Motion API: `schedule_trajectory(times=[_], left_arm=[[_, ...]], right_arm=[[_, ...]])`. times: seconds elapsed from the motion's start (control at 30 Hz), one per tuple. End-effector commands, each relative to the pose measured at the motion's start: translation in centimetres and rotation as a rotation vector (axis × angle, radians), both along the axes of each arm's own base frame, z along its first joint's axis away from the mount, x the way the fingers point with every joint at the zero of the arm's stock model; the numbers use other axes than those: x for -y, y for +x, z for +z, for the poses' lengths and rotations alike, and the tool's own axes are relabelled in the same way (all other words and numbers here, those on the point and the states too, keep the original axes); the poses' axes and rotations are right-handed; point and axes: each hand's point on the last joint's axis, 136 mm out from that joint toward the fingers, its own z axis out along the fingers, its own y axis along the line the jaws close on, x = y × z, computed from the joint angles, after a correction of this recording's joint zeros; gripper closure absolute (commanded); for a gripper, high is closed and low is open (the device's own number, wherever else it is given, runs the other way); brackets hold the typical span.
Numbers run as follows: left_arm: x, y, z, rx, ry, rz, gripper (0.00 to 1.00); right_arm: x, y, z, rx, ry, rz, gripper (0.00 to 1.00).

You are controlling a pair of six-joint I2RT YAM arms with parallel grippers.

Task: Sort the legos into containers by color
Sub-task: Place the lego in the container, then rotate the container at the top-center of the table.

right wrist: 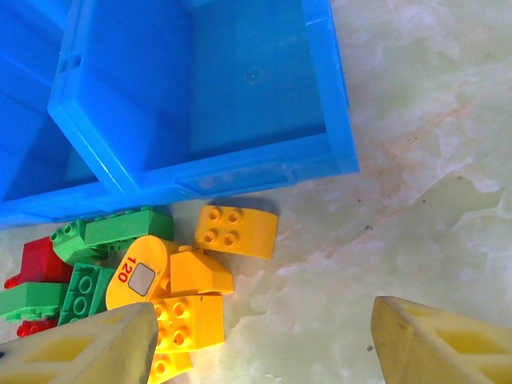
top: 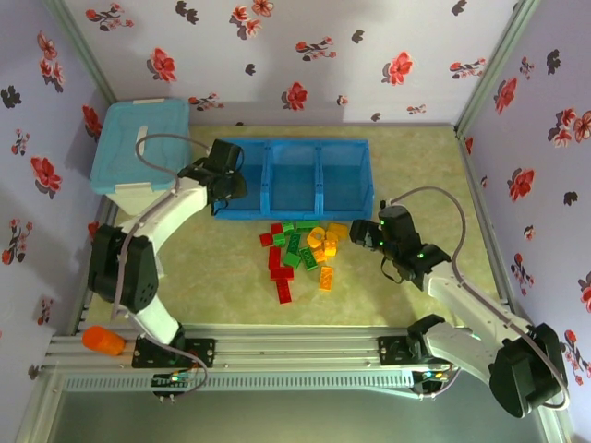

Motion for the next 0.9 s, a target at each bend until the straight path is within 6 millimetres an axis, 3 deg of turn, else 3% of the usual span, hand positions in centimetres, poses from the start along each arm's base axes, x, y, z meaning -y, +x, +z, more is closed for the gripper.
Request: schedule_trajectory(times=[0.0,0.07,0.13,0.3,0.47,0.87], left_arm=[[0.3,1.1,0.5,-0.011,0.015,-0.043,0.62],[0.4,1.6,1.0,-0.01,0.014,-0.043,0.31],[0.7,1.6,2.3,0.015,0.003,-0.049,0.2],[1.0,0.0,5.6,0.103,-0.044,-0.059,0.17],[0.2,-3.0,7.0,0.145,-0.083,-0.049,0.17],[-3.0,-10.8,5.7,0.164,-0.176,0.015,0.18]], right_arm=[[0.4,-0.4,-0.8,-0.029,-0.031,-0.012,0.3],[0.5,-0.3,-0.8,-0.032,-0.035,-0.018,0.31],[0.6,-0.2,-0.9,-0.041,-0.047,-0.028,0.32],[0.7,0.6,-1.6,-0.08,-0.096,-0.037,0.37],[1.4,2.0,-2.3,-0.12,-0.176,-0.083,0.52],[1.6,6.7,-5.7,-0.258,-0.276,-0.079,0.65]])
